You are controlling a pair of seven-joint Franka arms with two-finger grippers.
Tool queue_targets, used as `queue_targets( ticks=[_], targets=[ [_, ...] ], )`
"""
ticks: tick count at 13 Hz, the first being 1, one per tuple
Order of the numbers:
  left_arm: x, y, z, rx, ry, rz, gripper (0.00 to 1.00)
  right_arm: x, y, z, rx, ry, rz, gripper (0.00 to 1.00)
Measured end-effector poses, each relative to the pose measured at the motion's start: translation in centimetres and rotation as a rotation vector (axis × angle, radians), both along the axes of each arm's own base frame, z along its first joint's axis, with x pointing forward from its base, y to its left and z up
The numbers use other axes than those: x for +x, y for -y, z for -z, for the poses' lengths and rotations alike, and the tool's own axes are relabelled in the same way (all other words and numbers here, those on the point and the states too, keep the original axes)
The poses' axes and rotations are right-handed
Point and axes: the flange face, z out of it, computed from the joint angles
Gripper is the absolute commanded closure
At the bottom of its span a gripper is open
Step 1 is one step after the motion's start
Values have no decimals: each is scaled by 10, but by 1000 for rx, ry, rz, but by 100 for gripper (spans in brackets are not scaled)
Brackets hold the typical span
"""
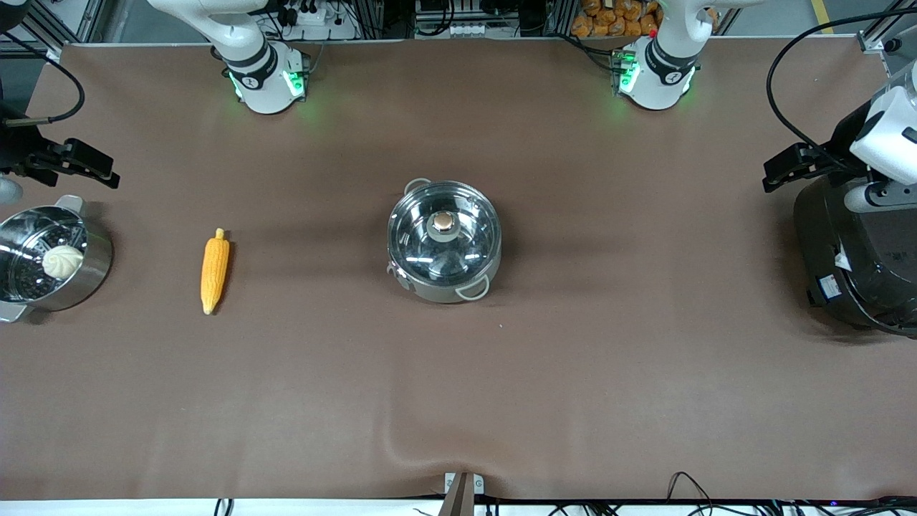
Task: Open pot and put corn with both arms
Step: 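Move the left gripper toward the glass lid knob on the steel pot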
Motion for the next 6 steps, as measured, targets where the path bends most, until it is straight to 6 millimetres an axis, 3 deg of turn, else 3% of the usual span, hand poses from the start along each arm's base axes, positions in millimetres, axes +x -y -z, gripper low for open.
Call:
queue_targets(
  ticks=[6],
  targets=[
    [-1,11,-7,-3,16,19,0,0,0,0,0,-2,0,0]
  ],
)
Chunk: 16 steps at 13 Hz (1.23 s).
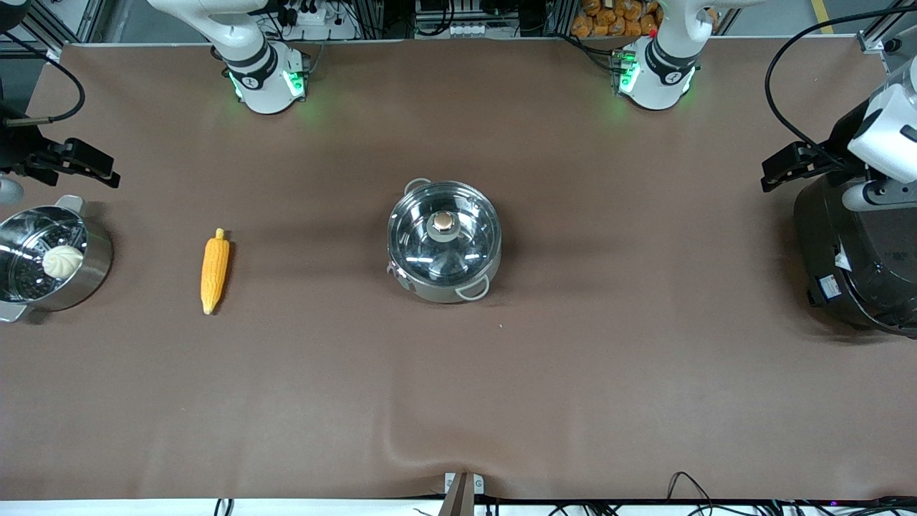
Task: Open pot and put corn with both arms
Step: 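Move the left gripper toward the glass lid knob on the steel pot, then grasp the lid knob with the left gripper while the right gripper reaches the corn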
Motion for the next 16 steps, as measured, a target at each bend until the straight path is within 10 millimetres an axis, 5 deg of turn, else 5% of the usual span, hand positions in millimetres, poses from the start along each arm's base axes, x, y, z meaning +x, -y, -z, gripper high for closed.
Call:
queue_targets(
  ticks=[2,5,7,11,16],
  targets=[
    [-2,36,-3,-9,23,30,0,0,0,0,0,0,-1,0],
    [-8,148,13,-44,70,-67,0,0,-1,2,0,-3,-1,0],
    [-9,219,41,-75,61,-200,0,6,0,10,-1,17,-1,0],
    [-18,351,118,-92,12,-402,0,22,2,75,-6,32,-24,0],
    [-49,449,195,-131,19,-585,0,28,7,159,-33,54,-88,0]
  ],
)
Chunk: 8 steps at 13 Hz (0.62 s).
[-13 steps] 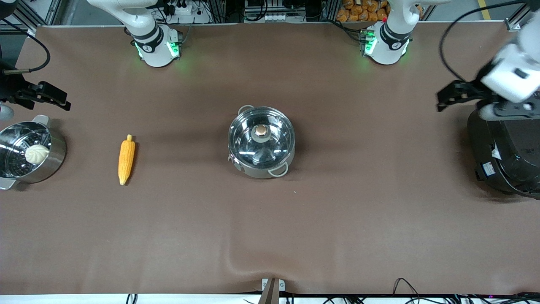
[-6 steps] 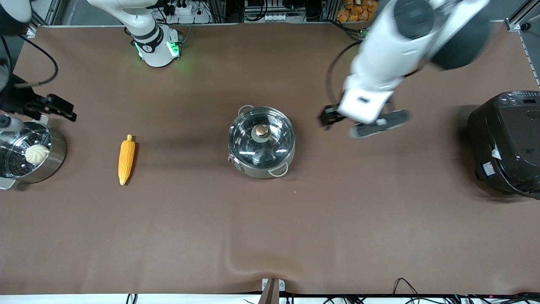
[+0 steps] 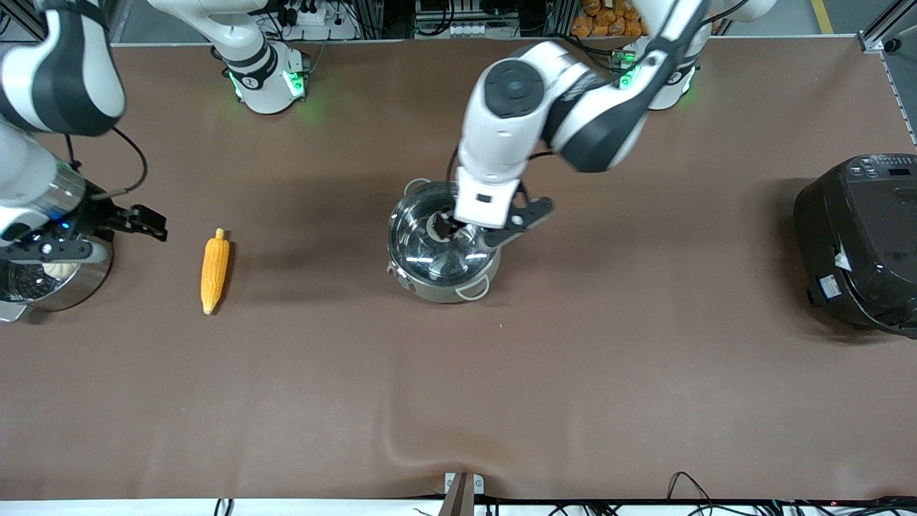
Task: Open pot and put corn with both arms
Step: 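Grasp the lid knob with the left gripper while the right gripper reaches the corn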
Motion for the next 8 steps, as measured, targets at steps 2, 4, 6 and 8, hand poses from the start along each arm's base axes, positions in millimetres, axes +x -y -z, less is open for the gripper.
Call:
queue_targets(
  ticks=[2,4,6,8],
  targets=[
    [-18,23,24,31,-19,-46,0,2,5,33,-4,3,-17,0],
    [-27,34,45,56,-38,-79,0,2,13,68,-6,3,-19,0],
    [-28,36,61,74,-54,-89,0,-3,20,106,-7,1,-17,0],
    [-25,35,74,89,-64,-94,0,-8,23,137,-8,6,-15,0]
  ],
)
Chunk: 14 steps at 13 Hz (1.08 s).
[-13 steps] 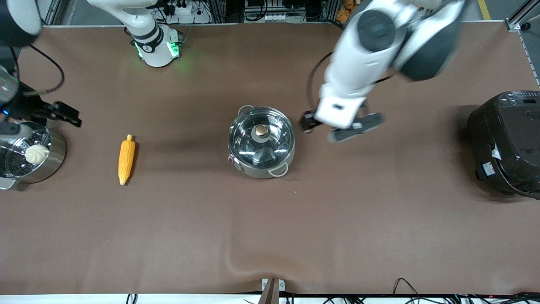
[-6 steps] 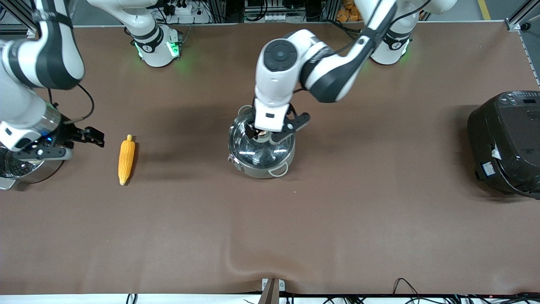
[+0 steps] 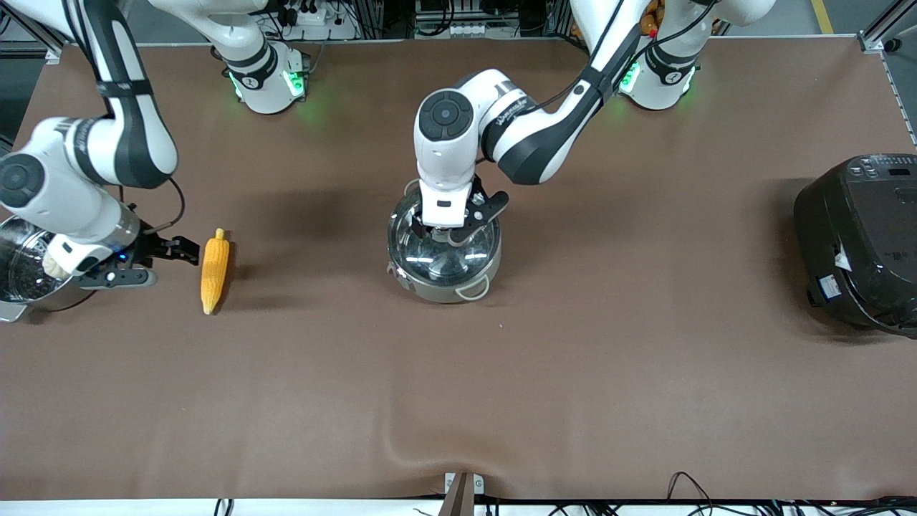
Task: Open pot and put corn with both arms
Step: 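Grasp the lid knob with the left gripper while the right gripper reaches the corn, then grasp the yellow corn with the right gripper while the left gripper lifts the lid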
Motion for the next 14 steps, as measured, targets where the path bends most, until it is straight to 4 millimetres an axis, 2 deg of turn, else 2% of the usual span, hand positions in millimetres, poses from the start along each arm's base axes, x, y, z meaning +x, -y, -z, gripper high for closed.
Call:
queue_targets(
  ticks=[4,10,11,14],
  targets=[
    [0,1,13,12,-12,-2,0,-5,3,45,-2,1,-4,0],
    [-9,9,14,14,-13,12,0,-8,22,88,-4,-13,-1,0],
    [-9,9,14,14,-13,11,8,-9,23,96,-4,-20,1,0],
    [-8,8,14,15,-12,9,9,-10,23,109,-4,-26,0,0]
  ],
)
